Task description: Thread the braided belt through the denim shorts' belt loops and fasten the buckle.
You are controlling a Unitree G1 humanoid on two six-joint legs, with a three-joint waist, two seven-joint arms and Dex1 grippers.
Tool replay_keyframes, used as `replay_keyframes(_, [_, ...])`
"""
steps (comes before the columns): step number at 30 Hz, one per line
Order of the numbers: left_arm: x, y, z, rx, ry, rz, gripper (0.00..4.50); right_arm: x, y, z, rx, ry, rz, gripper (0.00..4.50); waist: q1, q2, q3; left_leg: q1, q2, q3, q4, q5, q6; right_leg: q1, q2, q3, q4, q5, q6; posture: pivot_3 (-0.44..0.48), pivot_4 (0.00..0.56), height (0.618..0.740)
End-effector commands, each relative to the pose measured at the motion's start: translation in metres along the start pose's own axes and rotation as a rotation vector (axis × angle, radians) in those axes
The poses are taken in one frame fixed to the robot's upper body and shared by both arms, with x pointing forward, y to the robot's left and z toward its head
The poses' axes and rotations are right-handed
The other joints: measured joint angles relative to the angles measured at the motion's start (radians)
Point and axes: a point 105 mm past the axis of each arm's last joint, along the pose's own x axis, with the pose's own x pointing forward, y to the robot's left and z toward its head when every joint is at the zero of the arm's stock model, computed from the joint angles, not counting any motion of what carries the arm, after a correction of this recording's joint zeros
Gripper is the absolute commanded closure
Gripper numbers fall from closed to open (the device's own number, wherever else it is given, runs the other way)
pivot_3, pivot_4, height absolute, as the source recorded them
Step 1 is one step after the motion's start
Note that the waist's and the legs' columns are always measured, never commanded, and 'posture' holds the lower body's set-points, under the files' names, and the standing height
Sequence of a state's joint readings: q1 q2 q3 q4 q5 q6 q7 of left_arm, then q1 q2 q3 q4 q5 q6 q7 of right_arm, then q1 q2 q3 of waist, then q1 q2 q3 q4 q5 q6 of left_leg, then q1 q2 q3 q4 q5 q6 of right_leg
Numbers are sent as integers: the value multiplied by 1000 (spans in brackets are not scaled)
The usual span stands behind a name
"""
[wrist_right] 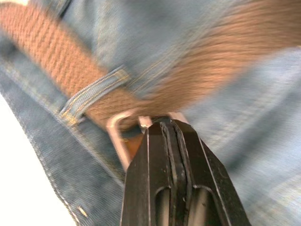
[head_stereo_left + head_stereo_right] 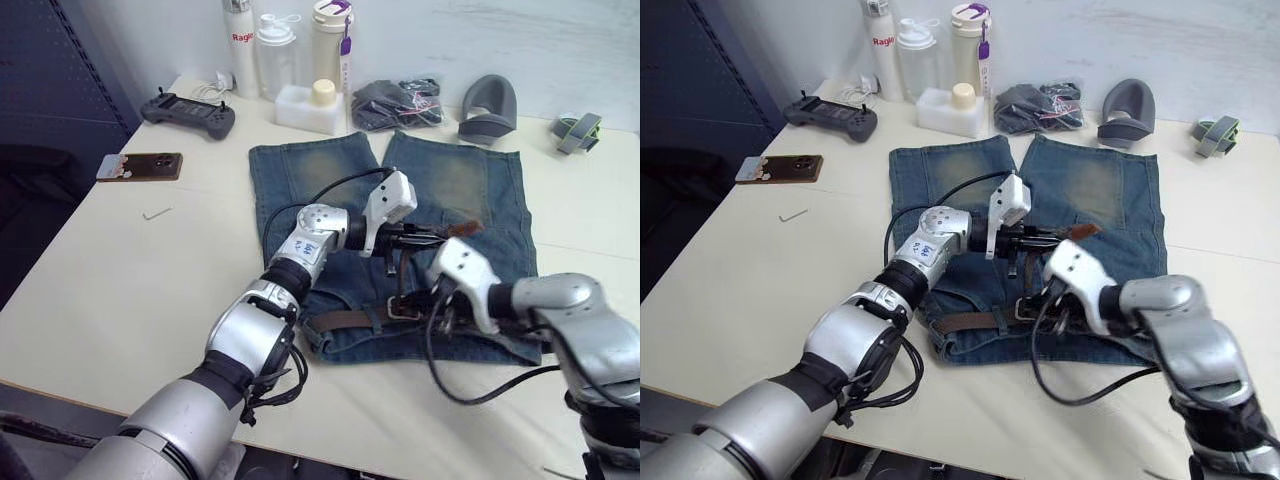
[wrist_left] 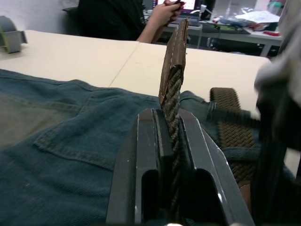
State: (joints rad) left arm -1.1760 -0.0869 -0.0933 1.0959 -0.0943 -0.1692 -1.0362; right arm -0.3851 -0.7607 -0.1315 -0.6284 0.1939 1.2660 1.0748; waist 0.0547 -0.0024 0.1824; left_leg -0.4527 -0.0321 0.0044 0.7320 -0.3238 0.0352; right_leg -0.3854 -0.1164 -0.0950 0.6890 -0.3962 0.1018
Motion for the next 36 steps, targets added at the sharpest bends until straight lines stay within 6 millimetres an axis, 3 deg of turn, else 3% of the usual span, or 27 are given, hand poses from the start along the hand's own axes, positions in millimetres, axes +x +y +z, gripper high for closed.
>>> replay_keyframes(1, [2,-1,7,101,7,-1,4500,-14,0,7,-15,-20,-37,4450,-1,0,0,-4,0,0,0,1,1,-4,0,0,1,0,0,0,150,656])
replay_keyframes(4, [0,-6,1,161,49,-30,4500,-22,-4,9,-26,-27,-75,3534,-1,0,1,-7,0,1,-1,5,1,-7,0,-2,4,0,0,0,150,656])
replay_keyframes(7, [-4,-7,-3,242,95,-43,4500,-29,-8,10,-83,-6,-135,2173,-1,1,1,-7,-1,1,-1,7,1,-8,-1,-3,4,0,0,0,150,656])
replay_keyframes(10, [-13,-9,-6,329,152,-73,4500,-33,-1,8,-352,78,-163,666,-1,0,2,-6,-4,0,-2,11,2,-8,-4,-3,7,0,0,0,150,656])
replay_keyframes(11, [-17,-11,-8,365,175,-107,4500,-31,12,6,-431,93,-115,289,-1,0,2,-6,-4,0,-2,11,1,-7,-4,-3,7,0,0,0,150,656])
replay_keyframes(14, [-28,-15,-11,415,221,-171,4500,-25,36,2,-530,77,-53,289,-4,-1,3,-5,-5,0,-3,12,0,-7,-4,-3,9,0,0,0,150,656])
replay_keyframes(16, [-34,-14,-14,460,272,-195,4500,-19,39,-7,-604,96,-75,289,-2,-2,3,-5,-5,-1,-2,13,0,-7,-5,-4,10,0,0,0,150,656])
replay_keyframes(21, [-40,-15,-20,544,347,-246,4500,-3,20,-19,-660,94,-244,289,-2,-2,3,-5,-9,-1,-2,16,1,-7,-9,-4,11,2,2,0,150,656])
replay_keyframes(28, [-38,-16,-25,647,405,-284,4500,13,11,-23,-731,48,-345,289,-1,-3,4,-7,-13,-4,0,18,3,-7,-13,-6,12,3,4,0,150,656])
replay_keyframes(32, [-43,-8,-29,709,478,-281,4500,17,14,-26,-732,39,-333,2001,-5,-5,5,-7,-13,-4,0,19,3,-8,-13,-6,16,3,4,0,150,656])
replay_keyframes(36, [-50,-1,-30,722,510,-259,4500,12,13,-25,-729,27,-341,4036,-7,-5,5,-6,-13,-4,0,20,3,-8,-13,-6,17,3,4,0,150,656])
